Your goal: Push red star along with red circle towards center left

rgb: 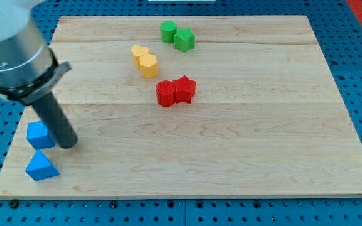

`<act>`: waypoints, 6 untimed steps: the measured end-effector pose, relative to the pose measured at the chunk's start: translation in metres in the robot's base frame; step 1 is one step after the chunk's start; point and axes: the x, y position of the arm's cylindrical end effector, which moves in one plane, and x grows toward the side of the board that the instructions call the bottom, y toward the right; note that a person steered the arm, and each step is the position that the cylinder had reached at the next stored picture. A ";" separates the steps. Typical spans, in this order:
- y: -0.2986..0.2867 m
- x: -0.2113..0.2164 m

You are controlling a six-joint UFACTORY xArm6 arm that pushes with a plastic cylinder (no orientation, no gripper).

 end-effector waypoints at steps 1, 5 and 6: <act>0.090 -0.026; 0.090 -0.120; 0.016 -0.136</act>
